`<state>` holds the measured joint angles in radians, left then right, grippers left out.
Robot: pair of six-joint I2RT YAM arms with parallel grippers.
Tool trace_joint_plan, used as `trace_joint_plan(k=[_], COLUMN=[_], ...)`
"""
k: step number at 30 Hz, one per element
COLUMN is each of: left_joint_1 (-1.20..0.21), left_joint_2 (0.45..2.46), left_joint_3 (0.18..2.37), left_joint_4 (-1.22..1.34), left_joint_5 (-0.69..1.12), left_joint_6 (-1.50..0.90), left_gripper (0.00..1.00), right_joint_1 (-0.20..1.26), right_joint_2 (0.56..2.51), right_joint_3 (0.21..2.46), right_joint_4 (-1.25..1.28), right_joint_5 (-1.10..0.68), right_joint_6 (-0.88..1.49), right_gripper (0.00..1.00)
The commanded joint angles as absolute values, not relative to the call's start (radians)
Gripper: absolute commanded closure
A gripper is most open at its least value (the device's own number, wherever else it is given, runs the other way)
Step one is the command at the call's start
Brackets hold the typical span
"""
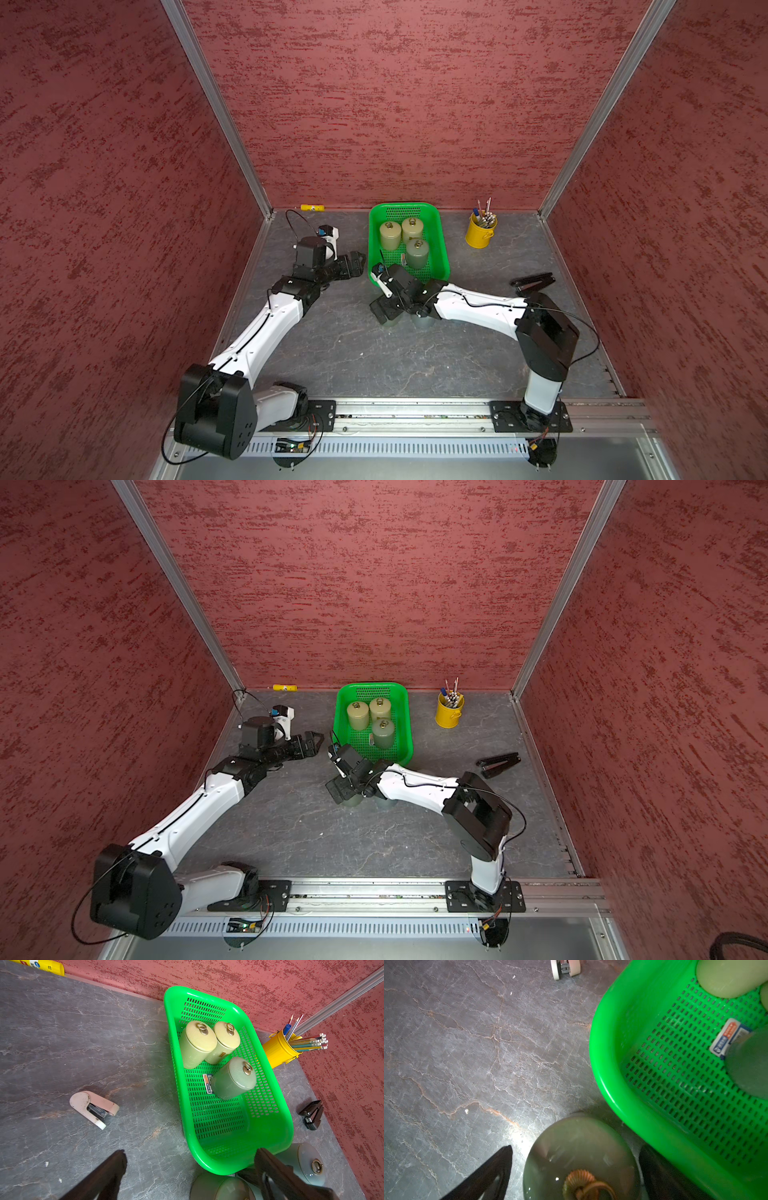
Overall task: Take the tea canister out of the basket
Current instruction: Place the tea canister at the center of the board, then pick up the tea canister from the basket.
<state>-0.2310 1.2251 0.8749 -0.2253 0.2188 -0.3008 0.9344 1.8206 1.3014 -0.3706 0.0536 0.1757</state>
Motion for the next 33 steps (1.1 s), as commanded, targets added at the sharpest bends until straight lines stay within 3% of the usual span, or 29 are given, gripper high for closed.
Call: trace_joint_plan(k=[1,7,14,19,33], left_joint_1=[-0.235,-0.235,-0.251,-0.271,-0.294], left_joint_2=[1.226,1.233,1.233,1.251,1.285], left_joint_3=[0.866,0.874,0.891,0.902,0.926], left_joint_4=[-0.220,-0.224,-0.241,-0.241,-0.252], left_joint_5=[0.210,0.216,0.190,0.187,0.204], left_joint_6=[-0.292,-0.296,-0.280,-0.273,-0.270], left_gripper=[0.00,0.00,0.00,0.00,0.00], right_joint_1=[0.939,0.917,0.786,0.685,0.549], right_joint_2=[1.727,1.686,1.703,1.838,2.156], right_joint_3=[1.286,1.361,1.442,1.621,2.052], right_joint_4=[-0.319,-0.447,-0.565,-0.722,-0.934], right_joint_5=[0.079,0.165,0.199,0.183,0.087], right_joint_6=[0.171,0.150,0.179,0.181,0.158], right_gripper=[0.01,0.06,0.07,0.01,0.01])
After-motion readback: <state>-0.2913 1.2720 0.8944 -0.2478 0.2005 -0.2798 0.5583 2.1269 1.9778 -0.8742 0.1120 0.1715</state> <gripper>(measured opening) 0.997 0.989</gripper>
